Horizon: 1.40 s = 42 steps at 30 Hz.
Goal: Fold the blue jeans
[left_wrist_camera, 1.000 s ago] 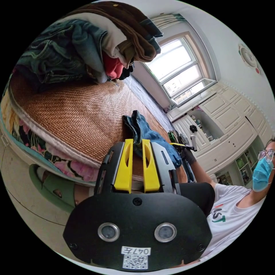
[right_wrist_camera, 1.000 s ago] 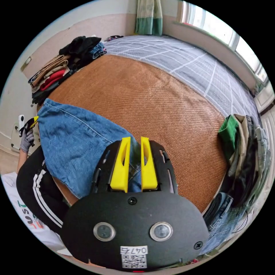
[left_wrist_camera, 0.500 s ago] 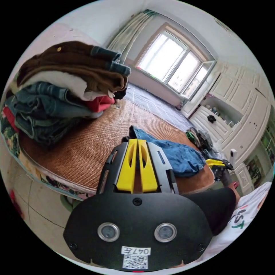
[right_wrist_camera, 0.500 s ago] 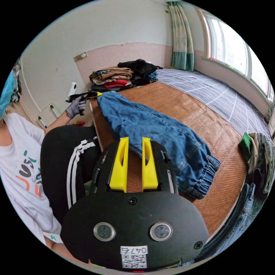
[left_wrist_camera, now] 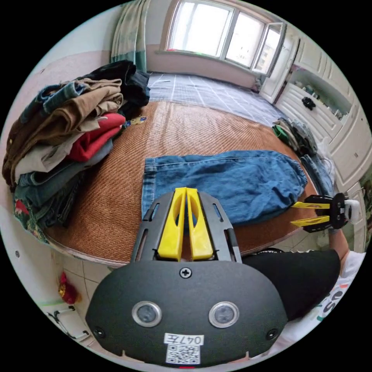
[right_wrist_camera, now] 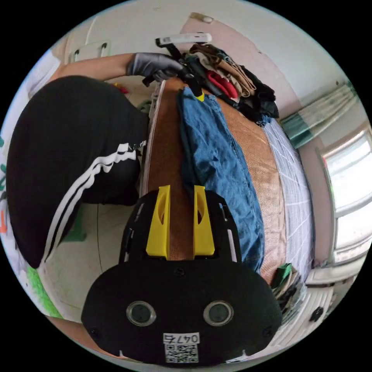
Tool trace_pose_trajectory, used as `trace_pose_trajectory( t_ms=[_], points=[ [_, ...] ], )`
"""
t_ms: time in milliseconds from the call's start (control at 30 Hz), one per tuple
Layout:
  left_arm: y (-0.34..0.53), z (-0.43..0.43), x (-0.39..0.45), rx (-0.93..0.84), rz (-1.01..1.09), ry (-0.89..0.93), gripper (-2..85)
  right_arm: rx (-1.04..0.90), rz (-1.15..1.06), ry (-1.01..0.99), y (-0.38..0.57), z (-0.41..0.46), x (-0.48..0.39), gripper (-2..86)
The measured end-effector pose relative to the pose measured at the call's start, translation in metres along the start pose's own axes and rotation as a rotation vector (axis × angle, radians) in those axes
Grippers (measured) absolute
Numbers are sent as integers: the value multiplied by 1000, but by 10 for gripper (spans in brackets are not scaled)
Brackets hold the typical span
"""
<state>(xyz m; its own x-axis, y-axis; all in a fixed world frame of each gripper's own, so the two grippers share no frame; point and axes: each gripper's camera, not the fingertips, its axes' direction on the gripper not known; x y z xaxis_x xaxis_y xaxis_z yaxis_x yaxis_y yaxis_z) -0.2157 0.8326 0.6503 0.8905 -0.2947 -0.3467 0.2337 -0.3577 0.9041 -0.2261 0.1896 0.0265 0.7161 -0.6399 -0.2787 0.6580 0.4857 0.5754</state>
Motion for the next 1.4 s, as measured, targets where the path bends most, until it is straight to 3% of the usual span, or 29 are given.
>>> trace_pose_trajectory(
  t_ms=[367, 467, 600, 733, 900, 1000, 1067, 1100, 1167, 1267, 1400],
  points=[
    [-22, 46, -7, -23, -29, 136, -10, -410, -919, 114, -79, 35, -71, 6],
    [-36, 52, -4, -54, -7, 127, -10, -511, -1072, 98, -76, 42, -83, -2],
    [-42, 58, -9, -48, -4, 120, -10, -469, -1088, 144, -63, 15, -86, -5],
    [-41, 71, -32, -26, -46, 258, -10, -421, -890, -58, -33, 26, -56, -5],
    [-35, 53, -30, 7, -14, 223, -10, -381, -559, -188, -6, 19, -6, 36],
    [-13, 11, -40, 102, -17, 246, -10, -202, -177, -181, 52, -27, 65, 27],
    [6, -23, -59, 210, -47, 310, -10, -89, 241, -105, 137, -50, 125, 22],
    [8, -28, -62, 219, -50, 317, -10, -58, 363, -86, 163, -54, 138, 22],
    [7, -23, -70, 164, -46, 285, -10, 119, 830, -93, 270, -58, 172, 29],
    [10, 2, -76, 50, -79, 197, -10, 194, 1136, -132, 365, -34, 176, 62],
    [18, 5, -89, 55, -102, 152, -10, 180, 1292, -230, 425, 9, 177, 74]
  ],
)
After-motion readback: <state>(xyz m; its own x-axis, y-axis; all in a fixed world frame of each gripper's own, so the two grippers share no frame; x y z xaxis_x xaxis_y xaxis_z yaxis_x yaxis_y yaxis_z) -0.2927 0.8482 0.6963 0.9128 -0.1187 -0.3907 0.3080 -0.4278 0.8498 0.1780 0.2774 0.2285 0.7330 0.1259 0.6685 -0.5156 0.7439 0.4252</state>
